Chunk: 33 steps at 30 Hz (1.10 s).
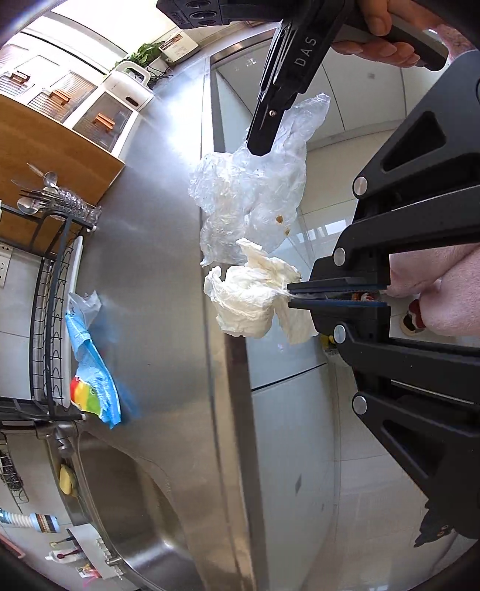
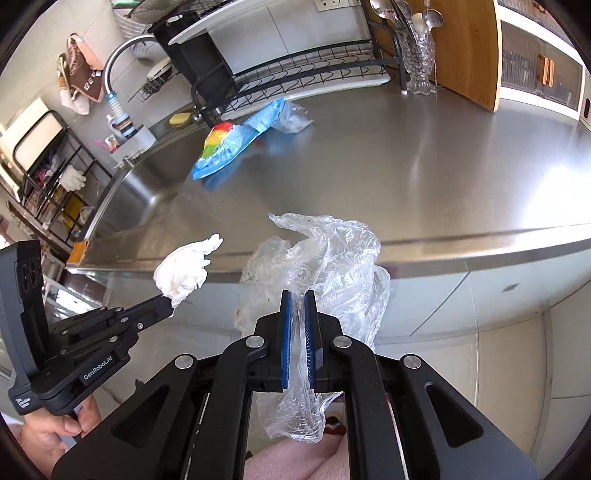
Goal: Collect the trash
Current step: 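Lower the tissue and plastic bag over the black bin and open both tools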
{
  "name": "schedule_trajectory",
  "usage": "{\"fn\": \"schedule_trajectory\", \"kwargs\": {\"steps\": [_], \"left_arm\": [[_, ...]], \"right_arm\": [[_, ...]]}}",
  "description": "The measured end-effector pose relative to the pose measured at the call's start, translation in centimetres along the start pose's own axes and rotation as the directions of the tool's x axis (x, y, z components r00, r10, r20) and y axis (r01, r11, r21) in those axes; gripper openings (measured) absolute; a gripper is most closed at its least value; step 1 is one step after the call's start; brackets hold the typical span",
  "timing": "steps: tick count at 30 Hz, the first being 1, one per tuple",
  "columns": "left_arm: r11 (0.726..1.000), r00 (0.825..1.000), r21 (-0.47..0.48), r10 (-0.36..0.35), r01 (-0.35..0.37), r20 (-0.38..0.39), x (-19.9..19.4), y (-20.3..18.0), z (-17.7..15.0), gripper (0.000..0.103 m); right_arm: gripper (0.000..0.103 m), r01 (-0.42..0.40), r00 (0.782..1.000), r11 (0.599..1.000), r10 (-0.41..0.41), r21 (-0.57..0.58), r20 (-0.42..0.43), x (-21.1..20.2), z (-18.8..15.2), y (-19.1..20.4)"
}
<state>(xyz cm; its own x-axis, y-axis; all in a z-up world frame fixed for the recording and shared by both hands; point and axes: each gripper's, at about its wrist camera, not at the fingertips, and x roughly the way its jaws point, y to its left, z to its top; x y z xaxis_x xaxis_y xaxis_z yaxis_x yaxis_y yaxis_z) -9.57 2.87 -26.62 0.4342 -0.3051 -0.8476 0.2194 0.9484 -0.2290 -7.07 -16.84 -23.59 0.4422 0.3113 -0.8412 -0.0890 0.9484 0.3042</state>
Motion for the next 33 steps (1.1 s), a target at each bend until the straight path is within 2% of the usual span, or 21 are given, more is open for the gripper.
{"fn": "schedule_trajectory", "kwargs": {"steps": [5, 11, 19, 22, 26, 33], "left_arm": [[1.0, 0.998, -0.031, -0.003, 0.001, -0.063, 1.4, 0.6, -3.4, 0.002], [0.997, 0.987, -0.063, 0.028, -0.038, -0.157, 5.3, 1.8, -6.7, 0.002], [0.992, 0.963, -0.098, 0.051, -0.08, -0.264, 12.3, 3.9, -9.9, 0.002], [0.991, 0.952, -0.104, 0.047, -0.082, -0.301, 15.2, 4.4, -10.8, 0.002], [0.99, 0.932, -0.113, 0.035, -0.081, -0.361, 19.1, 5.2, -12.0, 0.002], [0.99, 0.907, -0.117, 0.026, -0.083, -0.421, 24.7, 6.3, -13.6, 0.002]], "right_arm": [[0.008, -0.001, 0.997, 1.0, 0.001, 0.0, -0.075, 1.4, -3.5, 0.1], [0.008, 0.032, 0.984, 0.999, -0.036, -0.025, -0.176, 5.1, -6.5, 0.4], [0.008, 0.107, 0.946, 0.994, -0.112, -0.034, -0.305, 13.0, -9.6, -1.6], [0.008, 0.103, 0.936, 0.995, -0.098, -0.004, -0.337, 15.6, -10.5, -2.8], [0.008, 0.087, 0.934, 0.994, -0.06, 0.062, -0.351, 18.6, -11.4, -4.7], [0.008, 0.117, 0.919, 0.99, -0.077, 0.081, -0.386, 24.1, -12.0, -6.7]]}}
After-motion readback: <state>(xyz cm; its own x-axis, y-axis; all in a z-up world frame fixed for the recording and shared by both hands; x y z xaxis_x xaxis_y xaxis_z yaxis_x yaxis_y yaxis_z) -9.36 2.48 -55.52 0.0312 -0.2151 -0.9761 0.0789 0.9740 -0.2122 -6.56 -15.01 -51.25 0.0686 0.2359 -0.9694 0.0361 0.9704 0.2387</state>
